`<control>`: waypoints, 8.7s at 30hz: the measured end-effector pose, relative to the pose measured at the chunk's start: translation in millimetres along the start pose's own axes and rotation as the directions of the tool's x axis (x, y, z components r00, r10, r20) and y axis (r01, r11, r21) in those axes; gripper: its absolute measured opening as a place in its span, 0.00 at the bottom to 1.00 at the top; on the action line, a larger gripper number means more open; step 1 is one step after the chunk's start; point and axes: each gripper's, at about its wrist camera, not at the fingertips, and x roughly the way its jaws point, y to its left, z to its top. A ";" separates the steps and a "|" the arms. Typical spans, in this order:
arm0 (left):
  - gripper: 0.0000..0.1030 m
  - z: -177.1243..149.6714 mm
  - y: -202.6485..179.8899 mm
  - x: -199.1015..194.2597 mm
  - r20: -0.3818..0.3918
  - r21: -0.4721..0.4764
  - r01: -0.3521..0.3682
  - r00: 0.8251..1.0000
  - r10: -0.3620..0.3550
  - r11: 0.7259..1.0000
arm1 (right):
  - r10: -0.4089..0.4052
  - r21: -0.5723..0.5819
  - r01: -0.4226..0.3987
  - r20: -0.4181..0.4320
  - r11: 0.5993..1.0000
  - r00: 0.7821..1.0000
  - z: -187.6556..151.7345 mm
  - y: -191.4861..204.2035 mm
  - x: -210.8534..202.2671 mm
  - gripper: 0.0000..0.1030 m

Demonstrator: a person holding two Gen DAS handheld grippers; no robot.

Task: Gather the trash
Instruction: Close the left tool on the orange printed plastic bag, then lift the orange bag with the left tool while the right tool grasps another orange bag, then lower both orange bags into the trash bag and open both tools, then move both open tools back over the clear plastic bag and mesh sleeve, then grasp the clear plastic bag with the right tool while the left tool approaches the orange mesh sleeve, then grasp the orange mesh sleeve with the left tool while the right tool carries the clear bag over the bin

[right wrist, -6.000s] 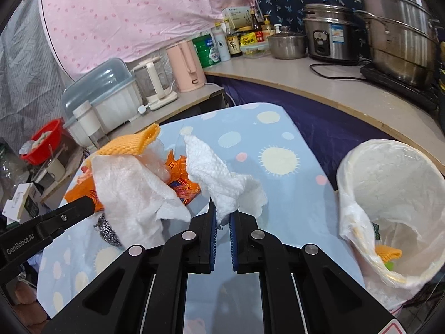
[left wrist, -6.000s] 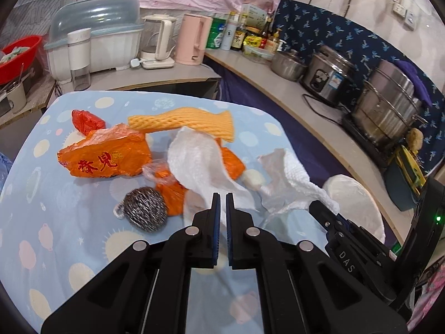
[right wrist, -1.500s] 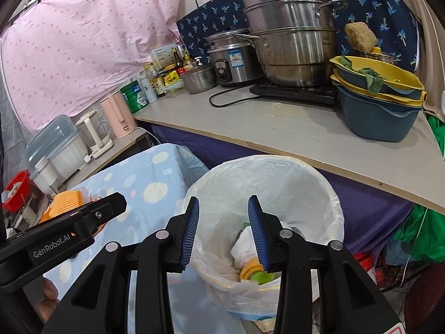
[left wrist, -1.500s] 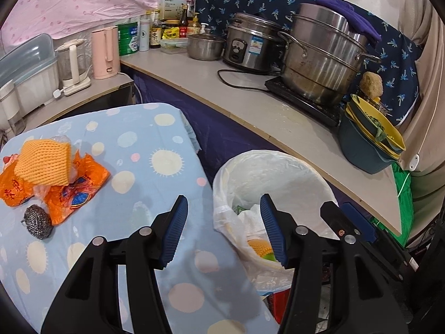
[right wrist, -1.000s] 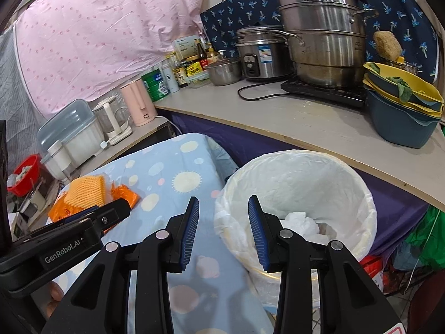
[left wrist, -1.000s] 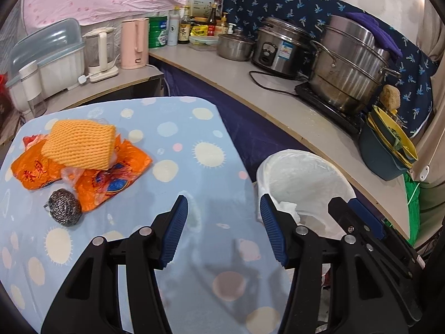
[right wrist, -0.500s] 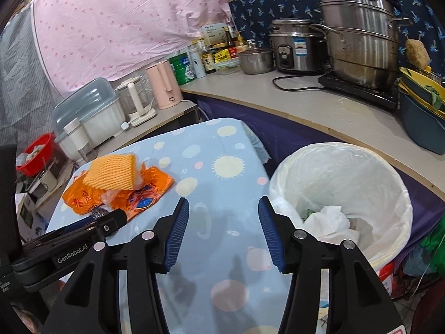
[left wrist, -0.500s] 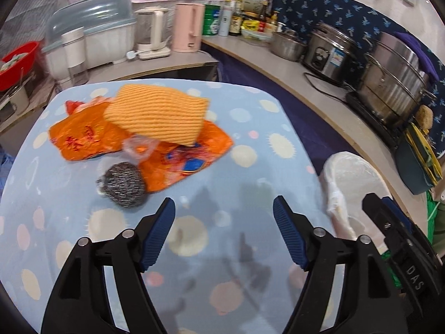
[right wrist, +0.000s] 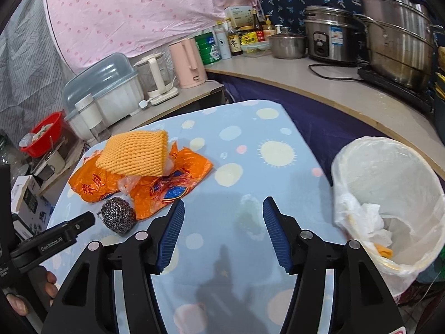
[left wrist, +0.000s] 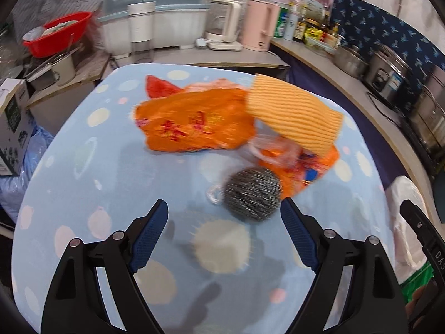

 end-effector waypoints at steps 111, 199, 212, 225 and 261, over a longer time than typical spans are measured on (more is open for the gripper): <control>0.18 -60.2 -322.2 -66.9 -0.061 0.469 0.363 0.923 -0.380 0.805 | -0.272 0.334 0.204 0.169 0.920 0.948 3.4 -261.3 -130.1 0.06; 0.91 -86.2 -102.5 -3.5 -0.133 0.154 0.094 0.988 -0.073 0.984 | 0.046 0.002 -0.046 -0.133 0.999 0.990 -35.6 -43.1 40.6 0.71; 0.91 -91.4 -123.4 3.9 -0.161 0.171 0.145 0.980 -0.117 0.975 | 0.021 0.045 -0.016 -0.100 0.999 0.995 -36.4 -72.2 24.5 0.30; 0.79 -101.2 -162.9 24.5 -0.182 0.205 0.203 0.969 -0.167 0.957 | -0.033 0.166 0.039 -0.036 0.985 0.999 -39.9 -133.6 -25.7 0.30; 0.18 -67.3 -304.0 -55.8 -0.108 0.400 0.393 0.917 -0.383 0.828 | -0.197 0.275 0.155 0.130 0.949 0.972 -10.1 -232.4 -111.0 0.30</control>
